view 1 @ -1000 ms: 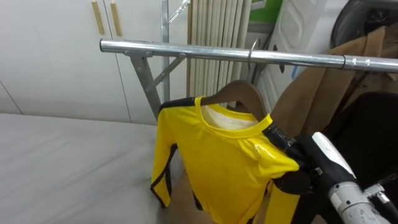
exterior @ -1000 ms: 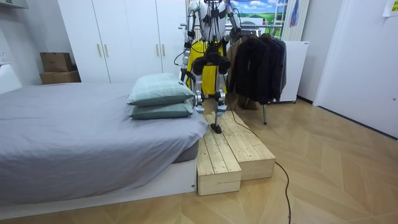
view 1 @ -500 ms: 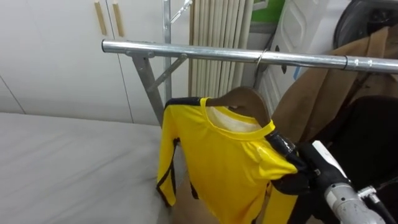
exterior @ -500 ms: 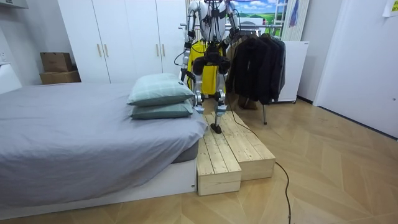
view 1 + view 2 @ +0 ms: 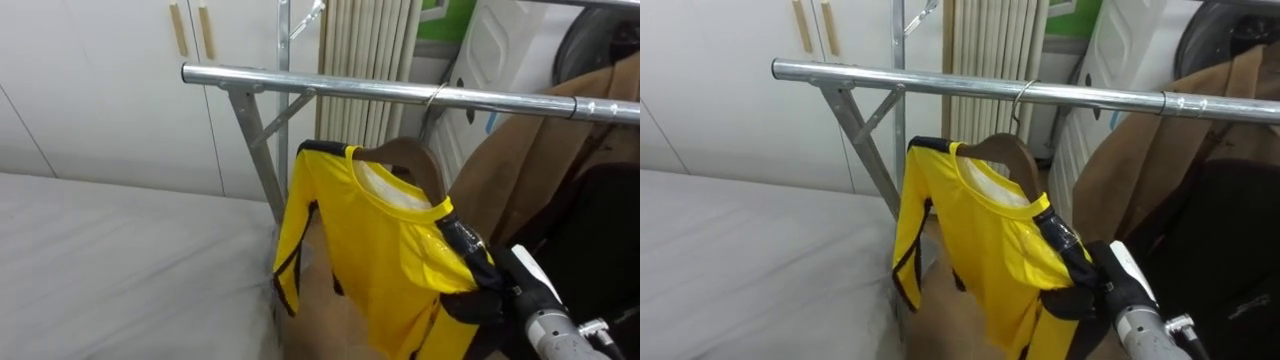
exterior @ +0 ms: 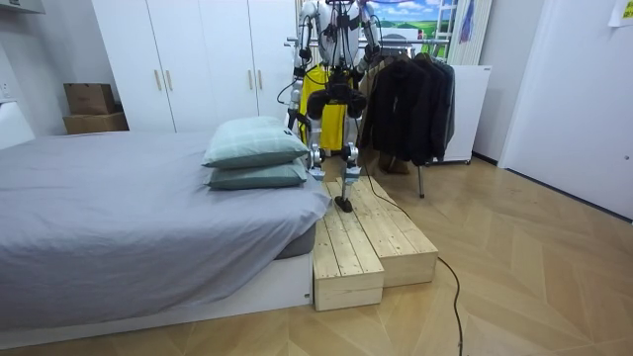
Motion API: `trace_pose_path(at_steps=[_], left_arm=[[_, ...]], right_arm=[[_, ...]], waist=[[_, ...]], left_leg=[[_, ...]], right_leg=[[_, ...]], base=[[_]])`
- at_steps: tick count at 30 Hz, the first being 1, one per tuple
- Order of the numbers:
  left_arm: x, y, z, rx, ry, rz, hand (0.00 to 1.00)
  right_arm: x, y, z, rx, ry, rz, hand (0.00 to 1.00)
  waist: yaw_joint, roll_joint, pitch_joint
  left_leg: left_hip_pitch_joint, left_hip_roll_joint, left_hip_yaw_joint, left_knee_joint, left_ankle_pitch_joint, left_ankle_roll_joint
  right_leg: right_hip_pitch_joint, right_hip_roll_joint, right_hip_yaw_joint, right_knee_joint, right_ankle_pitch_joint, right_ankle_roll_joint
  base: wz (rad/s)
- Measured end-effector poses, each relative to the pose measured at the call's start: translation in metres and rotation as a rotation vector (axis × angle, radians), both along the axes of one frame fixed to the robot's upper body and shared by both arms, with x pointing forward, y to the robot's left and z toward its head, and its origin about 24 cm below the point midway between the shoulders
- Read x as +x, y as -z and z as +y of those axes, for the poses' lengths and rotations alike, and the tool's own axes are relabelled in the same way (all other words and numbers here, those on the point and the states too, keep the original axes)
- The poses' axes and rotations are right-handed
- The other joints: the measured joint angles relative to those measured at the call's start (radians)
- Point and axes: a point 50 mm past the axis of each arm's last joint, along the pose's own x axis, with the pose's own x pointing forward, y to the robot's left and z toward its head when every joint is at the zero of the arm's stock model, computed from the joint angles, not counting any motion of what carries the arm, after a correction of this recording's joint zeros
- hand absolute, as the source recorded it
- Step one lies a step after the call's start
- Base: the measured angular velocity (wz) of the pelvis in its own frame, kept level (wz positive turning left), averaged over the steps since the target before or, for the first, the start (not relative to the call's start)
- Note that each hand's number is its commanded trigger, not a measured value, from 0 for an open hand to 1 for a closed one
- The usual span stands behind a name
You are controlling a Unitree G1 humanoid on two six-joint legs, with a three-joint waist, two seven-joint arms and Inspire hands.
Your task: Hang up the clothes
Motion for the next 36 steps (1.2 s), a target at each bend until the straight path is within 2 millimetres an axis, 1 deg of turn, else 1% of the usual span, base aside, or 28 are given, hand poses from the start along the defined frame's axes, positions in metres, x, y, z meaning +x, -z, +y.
trace_pose_path(at_steps=[6,7,8,9,10,13,19,26,30,36], left_arm=[[-0.0003,0.0000,-0.0001,-0.004,-0.002,-0.001,0.00],[-0.0004,0.0000,-0.0001,-0.005,-0.001,0.000,0.00],[-0.0005,0.0000,-0.0002,-0.006,-0.001,0.000,0.00],[-0.0006,0.0001,-0.0003,-0.008,-0.001,0.000,0.00],[-0.0008,0.0001,-0.0004,-0.009,-0.001,0.001,0.00],[-0.0011,0.0001,-0.0005,-0.011,-0.001,0.002,0.00],[-0.0019,0.0001,-0.0005,-0.012,-0.001,0.004,0.00],[-0.0048,-0.0001,0.0003,-0.010,-0.004,0.010,0.00],[-0.0044,-0.0004,0.0013,-0.007,-0.004,0.008,0.00],[-0.0045,-0.0004,0.0016,-0.005,-0.005,0.008,0.00]], right_arm=[[0.0000,0.0000,0.0000,0.001,0.000,0.000,1.00],[0.0000,0.0001,0.0000,0.001,0.000,0.000,0.82],[0.0000,0.0001,0.0000,0.001,0.000,0.000,0.60],[0.0000,0.0001,0.0000,0.001,0.000,0.000,0.20],[-0.0001,0.0001,0.0000,0.001,0.001,0.000,0.00],[-0.0001,0.0002,-0.0001,0.002,0.001,0.000,0.00],[0.0000,-0.0004,-0.0012,-0.003,0.014,-0.007,0.00],[0.0002,-0.0012,-0.0021,-0.011,0.028,-0.018,0.00],[0.0003,-0.0013,-0.0022,-0.012,0.031,-0.020,0.00],[0.0004,-0.0019,-0.0032,-0.020,0.050,-0.032,0.00]], waist=[[0.000,0.004,-0.0019],[0.000,0.005,-0.0026],[0.000,0.006,-0.0030],[0.000,0.007,-0.0039],[0.000,0.009,-0.0047],[0.000,0.011,-0.0066],[-0.002,0.010,-0.0073],[-0.006,0.003,-0.0055],[-0.005,-0.003,-0.0019],[-0.004,-0.003,-0.0015]], left_leg=[[0.000,0.000,0.000,0.000,0.000,0.000],[0.000,0.000,0.000,0.000,0.000,0.000],[0.000,0.000,0.000,0.000,0.000,0.000],[0.000,0.000,0.000,0.000,0.000,0.000],[0.000,0.000,0.000,0.000,0.000,0.000],[0.000,0.000,0.000,0.000,0.000,0.000],[0.004,0.000,-0.003,0.000,0.000,0.000],[0.014,-0.001,-0.004,0.000,0.000,0.000],[0.014,-0.001,-0.003,-0.001,0.000,0.000],[0.014,-0.001,-0.001,-0.001,0.000,0.000]], right_leg=[[0.000,0.000,0.000,0.000,0.000,0.000],[0.000,0.000,-0.001,0.001,0.000,0.000],[0.000,0.000,-0.001,0.001,0.000,0.000],[0.000,0.000,-0.002,0.001,0.000,0.000],[0.000,0.000,-0.002,0.001,0.000,0.000],[0.000,0.000,-0.002,0.001,0.000,0.000],[0.003,0.000,-0.001,0.002,0.000,0.000],[0.014,-0.001,0.001,0.004,-0.007,0.000],[0.014,-0.001,0.001,0.004,-0.007,-0.001],[0.014,-0.001,0.000,0.003,-0.009,-0.003]], base=[[0.00],[0.00],[0.00],[0.00],[0.00],[0.00],[0.00],[0.00],[0.00],[0.00]])
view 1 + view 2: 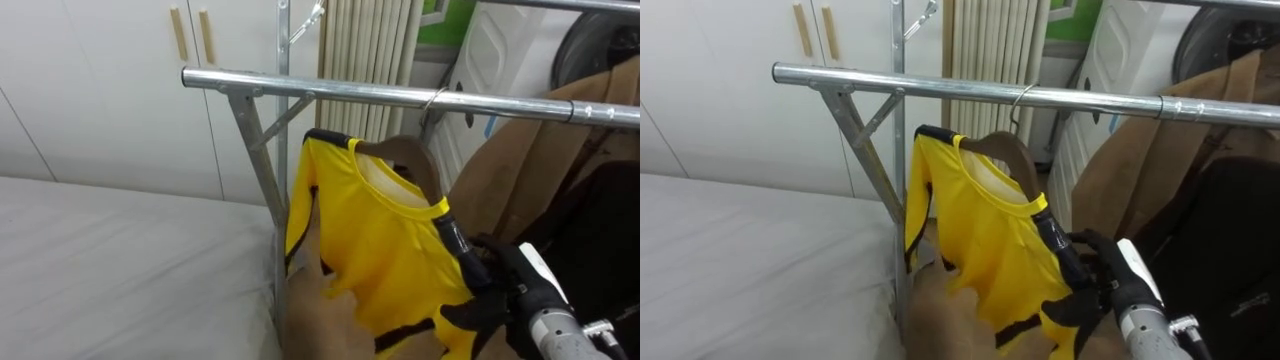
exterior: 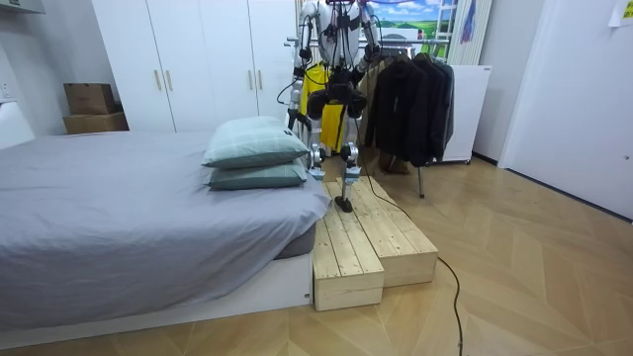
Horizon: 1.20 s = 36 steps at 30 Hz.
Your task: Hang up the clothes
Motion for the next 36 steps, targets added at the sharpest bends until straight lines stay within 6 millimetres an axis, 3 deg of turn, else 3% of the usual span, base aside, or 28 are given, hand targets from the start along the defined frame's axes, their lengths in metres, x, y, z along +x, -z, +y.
trace_pose_path(at_steps=[29,36], left_arm=[[-0.0021,-0.0006,0.0018,0.006,-0.023,-0.004,0.00],[-0.0045,0.0002,-0.0006,-0.001,-0.035,0.007,0.00]], right_arm=[[-0.0025,0.0016,-0.0023,0.002,0.018,0.002,0.00],[-0.0023,0.0005,-0.0037,0.024,0.050,-0.016,0.00]], waist=[[-0.002,0.002,-0.0007],[-0.003,0.011,-0.0064]], left_leg=[[0.012,0.001,0.001,0.001,0.000,0.000],[0.016,0.001,0.008,0.000,0.000,0.000]], right_leg=[[0.013,0.001,0.001,0.000,-0.003,-0.002],[0.012,0.001,0.006,0.001,-0.003,-0.002]], base=[[0.00],[-0.02]])
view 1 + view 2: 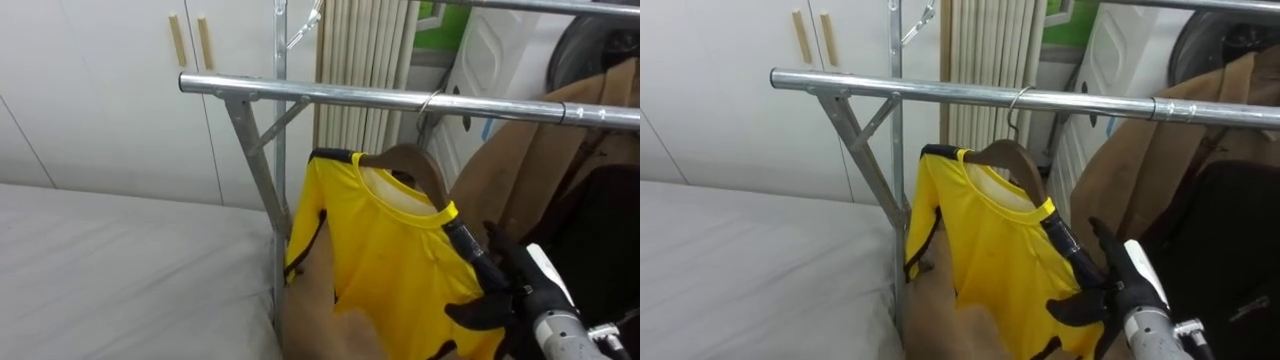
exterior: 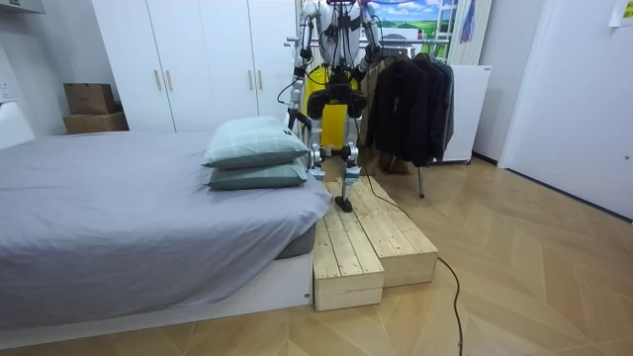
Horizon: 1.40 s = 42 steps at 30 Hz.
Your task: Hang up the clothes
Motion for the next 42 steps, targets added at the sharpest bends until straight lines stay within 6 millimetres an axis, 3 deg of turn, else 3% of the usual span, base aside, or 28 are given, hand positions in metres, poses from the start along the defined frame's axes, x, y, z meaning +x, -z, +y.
trace_pose_path(at_steps=[6,16,22,34,42], left_arm=[[-0.001,0.000,-0.001,-0.003,-0.005,0.008,0.00],[-0.004,0.000,0.000,0.001,-0.056,0.009,0.00],[-0.004,0.000,0.002,0.004,-0.075,0.003,0.00],[-0.007,-0.001,0.003,0.006,-0.099,0.018,0.00],[-0.008,-0.001,0.003,0.008,-0.091,0.021,0.00]], right_arm=[[0.001,-0.005,-0.001,0.028,0.042,-0.038,0.00],[0.006,-0.042,-0.029,0.027,0.191,-0.242,0.00],[0.006,-0.058,-0.036,0.019,0.245,-0.323,0.00],[0.003,-0.063,-0.046,0.091,0.329,-0.370,0.00],[-0.005,-0.058,-0.052,0.069,0.339,-0.343,0.00]], waist=[[-0.013,0.004,-0.0010],[-0.051,0.005,-0.0006],[-0.053,0.005,-0.0016],[-0.101,0.001,0.0004],[-0.104,0.000,0.0000]], left_leg=[[0.000,0.001,0.000,-0.001,0.000,0.000],[-0.008,0.000,-0.003,0.000,0.000,0.000],[-0.018,0.001,-0.002,0.001,0.000,0.000],[-0.017,0.000,-0.001,0.000,0.000,0.000],[-0.017,0.000,-0.001,-0.001,0.000,0.000]], right_leg=[[0.002,0.000,-0.001,0.000,0.000,0.000],[-0.007,0.000,0.005,0.000,0.000,0.001],[-0.018,0.002,0.009,0.001,0.000,-0.001],[-0.018,0.003,0.020,-0.001,0.000,0.000],[-0.019,0.003,0.022,-0.001,0.000,0.000]], base=[[0.00],[0.00],[-0.01],[-0.02],[0.00]])
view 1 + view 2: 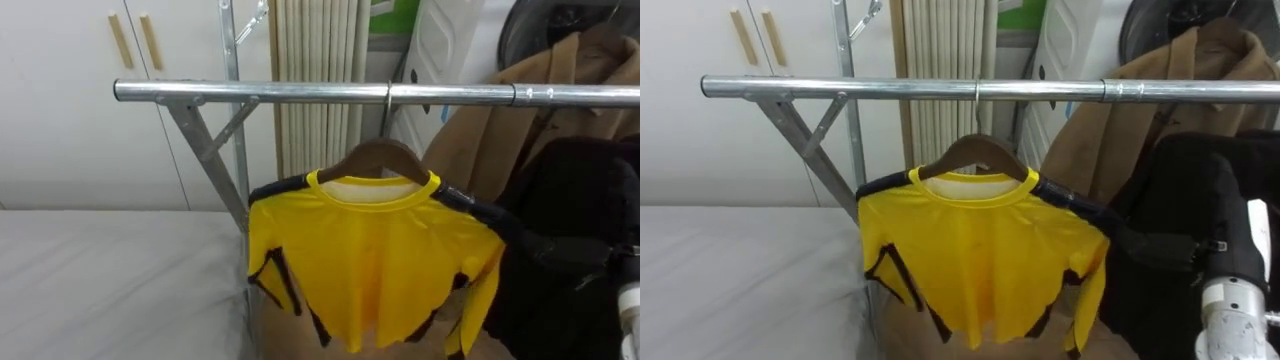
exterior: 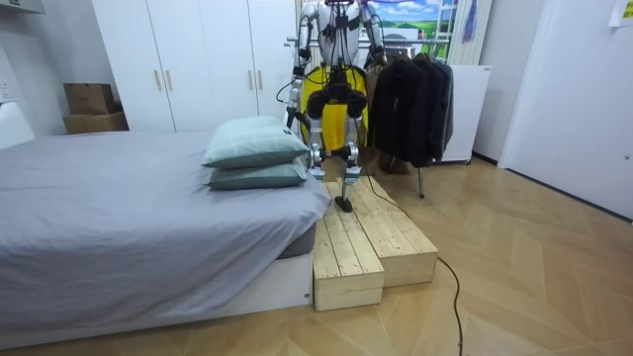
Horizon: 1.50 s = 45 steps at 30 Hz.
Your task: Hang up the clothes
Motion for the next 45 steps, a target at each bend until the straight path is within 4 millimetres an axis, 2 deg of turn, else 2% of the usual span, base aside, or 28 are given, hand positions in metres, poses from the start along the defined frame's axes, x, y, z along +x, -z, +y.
trace_pose_path(at_steps=[5,8,17,20,22,29,31,32,34,39,43,45], left_arm=[[0.000,0.000,0.000,-0.001,0.003,0.001,0.00],[0.000,0.000,0.000,0.000,0.001,0.000,0.00],[-0.008,0.000,0.000,-0.001,-0.011,0.013,0.00],[-0.014,0.000,-0.001,-0.002,-0.007,0.030,0.00],[-0.014,0.000,-0.001,-0.002,-0.009,0.031,0.00],[-0.014,0.000,0.000,0.001,-0.019,0.026,0.00],[-0.016,0.000,-0.001,-0.002,-0.021,0.031,0.00],[-0.016,0.000,-0.002,-0.002,-0.022,0.032,0.00],[-0.016,0.000,-0.002,-0.004,-0.023,0.032,0.00],[-0.016,0.000,-0.002,-0.003,-0.043,0.027,0.00],[-0.015,0.001,-0.004,-0.008,-0.042,0.023,0.00],[-0.012,0.001,-0.004,-0.009,-0.047,0.015,0.00]], right_arm=[[-0.004,0.004,-0.001,0.005,0.005,0.017,0.00],[-0.008,0.015,-0.004,0.016,0.021,0.058,0.00],[-0.048,0.052,-0.012,0.032,0.070,0.216,0.00],[-0.066,0.070,-0.008,0.073,0.090,0.278,0.00],[-0.083,0.091,-0.007,0.110,0.124,0.368,0.00],[-0.125,0.140,0.007,0.263,0.197,0.554,0.00],[-0.143,0.155,0.009,0.313,0.203,0.640,0.00],[-0.148,0.158,0.009,0.323,0.206,0.662,0.00],[-0.171,0.172,0.011,0.360,0.225,0.758,0.00],[-0.203,0.187,0.017,0.425,0.250,0.878,0.00],[-0.224,0.194,0.020,0.477,0.296,0.939,0.00],[-0.231,0.196,0.022,0.501,0.305,0.962,0.00]], waist=[[0.000,0.000,0.0002],[-0.001,-0.001,-0.0005],[-0.014,-0.001,-0.0001],[-0.026,0.000,0.0006],[-0.031,0.000,0.0009],[-0.031,0.011,0.0045],[-0.030,0.022,0.0096],[-0.030,0.023,0.0093],[-0.032,0.032,0.0087],[-0.041,0.047,0.0068],[-0.054,0.056,-0.0025],[-0.055,0.060,-0.0014]], left_leg=[[0.000,0.000,0.001,0.000,0.000,0.000],[0.000,0.000,0.001,0.000,0.000,0.000],[0.011,0.001,0.015,-0.006,0.000,0.000],[0.019,0.002,0.026,-0.006,0.000,0.000],[0.019,0.002,0.028,-0.006,0.000,0.000],[0.021,0.005,0.041,-0.006,0.000,0.000],[0.028,0.006,0.054,-0.008,0.000,0.000],[0.030,0.006,0.054,-0.008,0.000,0.000],[0.036,0.006,0.058,-0.009,0.000,0.000],[0.034,0.007,0.071,-0.009,0.000,0.000],[0.035,0.007,0.071,-0.009,0.000,0.000],[0.037,0.007,0.071,-0.009,0.000,0.000]], right_leg=[[0.000,0.000,0.001,0.000,0.000,0.000],[0.001,0.000,-0.003,-0.001,0.000,0.000],[0.005,0.003,0.014,0.000,-0.001,0.000],[0.007,0.005,0.027,0.001,-0.001,0.000],[0.006,0.005,0.030,0.002,-0.001,0.000],[0.005,0.012,0.051,0.001,-0.002,0.001],[0.008,0.012,0.054,0.002,0.000,-0.001],[0.009,0.012,0.055,0.002,0.000,-0.001],[0.014,0.013,0.058,0.001,-0.002,-0.001],[0.014,0.013,0.059,0.000,-0.002,-0.002],[0.014,0.012,0.057,0.001,-0.002,-0.002],[0.014,0.012,0.059,0.001,-0.002,-0.002]], base=[[0.00],[0.02],[-0.04],[-0.15],[-0.05],[-0.03],[-0.13],[-0.13],[-0.02],[0.00],[0.00],[-0.03]])
